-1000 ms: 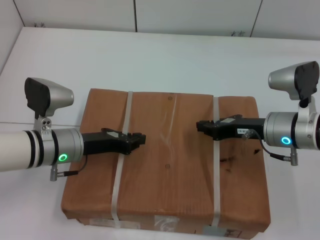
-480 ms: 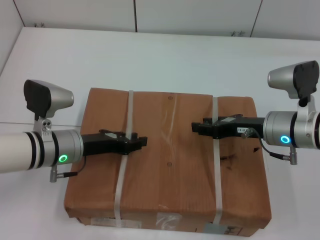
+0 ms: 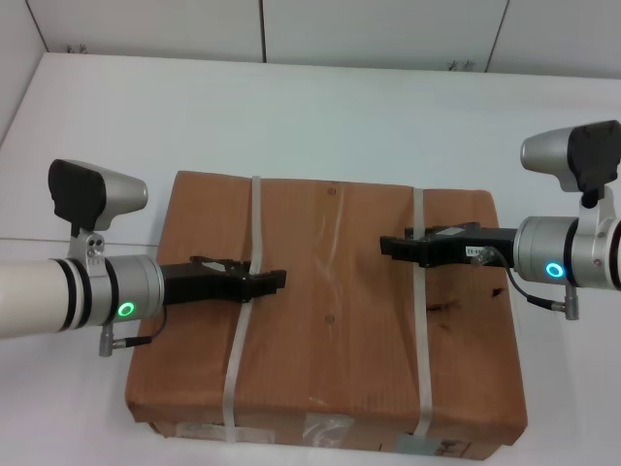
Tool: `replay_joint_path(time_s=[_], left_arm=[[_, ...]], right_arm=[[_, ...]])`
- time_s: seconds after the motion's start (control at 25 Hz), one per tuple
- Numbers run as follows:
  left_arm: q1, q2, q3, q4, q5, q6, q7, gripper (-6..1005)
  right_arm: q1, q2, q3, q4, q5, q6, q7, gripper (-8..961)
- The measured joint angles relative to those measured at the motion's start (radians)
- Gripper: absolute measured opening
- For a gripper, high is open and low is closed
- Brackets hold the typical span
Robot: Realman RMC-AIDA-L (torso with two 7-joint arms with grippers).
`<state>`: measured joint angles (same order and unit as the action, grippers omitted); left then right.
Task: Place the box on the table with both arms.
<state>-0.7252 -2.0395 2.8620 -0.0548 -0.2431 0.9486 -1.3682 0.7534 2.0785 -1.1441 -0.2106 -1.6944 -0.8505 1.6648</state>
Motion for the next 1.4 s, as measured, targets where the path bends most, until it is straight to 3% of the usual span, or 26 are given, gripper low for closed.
replay_joint_path(time_s=[0.32,0.76,1.16,1.4], left_arm=[[0.000,0.002,0.000,0.001,0.012,-0.005,-0.001,532],[0.000,0.008,0.002,-0.008,0.015,0.040,-0.002,726],[0.004,0.011,-0.005,-0.053,0.005,0.124,0.007,815],[0.007,0.023,-0.006,-0.095,-0.019,0.179,0.004,816]], right_arm=[[-0.007,0.000,0.003,0.005,-0.001,0.023,0.008,531],[-0.038,0.000,0.006,-0.002,-0.002,0.024,0.011,767],[-0.097,-0.002,0.007,-0.058,-0.002,0.022,0.011,782],[-0.125,-0.005,0.024,-0.087,-0.002,0.021,0.013,781]])
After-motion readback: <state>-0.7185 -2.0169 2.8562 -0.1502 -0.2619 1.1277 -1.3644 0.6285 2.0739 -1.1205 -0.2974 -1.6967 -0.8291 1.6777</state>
